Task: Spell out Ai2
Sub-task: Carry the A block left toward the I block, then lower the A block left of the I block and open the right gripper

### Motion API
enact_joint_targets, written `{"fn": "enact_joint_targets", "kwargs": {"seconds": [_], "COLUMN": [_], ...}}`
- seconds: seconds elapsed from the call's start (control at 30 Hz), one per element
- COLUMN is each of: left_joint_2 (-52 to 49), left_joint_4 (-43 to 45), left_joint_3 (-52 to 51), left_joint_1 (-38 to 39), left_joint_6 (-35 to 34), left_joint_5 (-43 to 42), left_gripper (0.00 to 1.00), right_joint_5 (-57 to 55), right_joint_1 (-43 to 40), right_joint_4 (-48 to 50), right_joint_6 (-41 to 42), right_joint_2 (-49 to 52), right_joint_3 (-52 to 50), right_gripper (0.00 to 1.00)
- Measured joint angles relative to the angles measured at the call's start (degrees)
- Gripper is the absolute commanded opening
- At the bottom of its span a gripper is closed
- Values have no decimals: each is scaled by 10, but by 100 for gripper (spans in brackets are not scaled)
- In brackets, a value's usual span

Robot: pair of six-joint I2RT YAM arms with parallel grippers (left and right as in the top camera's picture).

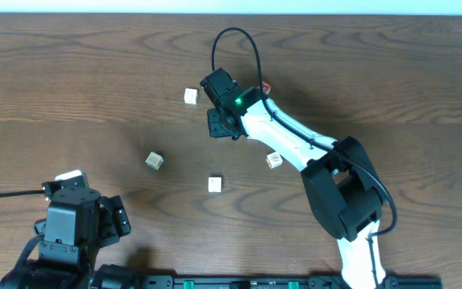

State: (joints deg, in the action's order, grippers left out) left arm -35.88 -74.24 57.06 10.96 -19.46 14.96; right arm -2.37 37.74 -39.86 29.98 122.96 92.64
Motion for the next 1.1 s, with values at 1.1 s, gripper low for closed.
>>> {"fn": "enact_joint_targets", "kwargs": {"seconds": [1.1], "left_joint_2": [0], "left_joint_4": [0], "left_joint_3": [0], "left_joint_1": [0], "left_joint_6": [0], "left_joint_5": [0], "left_gripper": [95], "right_joint_5": [85], "right_joint_1": [-7], "right_joint_4": [30], "right_joint_6": [-102], "right_joint_2": [8], "right_joint_3": [23], "right_gripper": [1]}}
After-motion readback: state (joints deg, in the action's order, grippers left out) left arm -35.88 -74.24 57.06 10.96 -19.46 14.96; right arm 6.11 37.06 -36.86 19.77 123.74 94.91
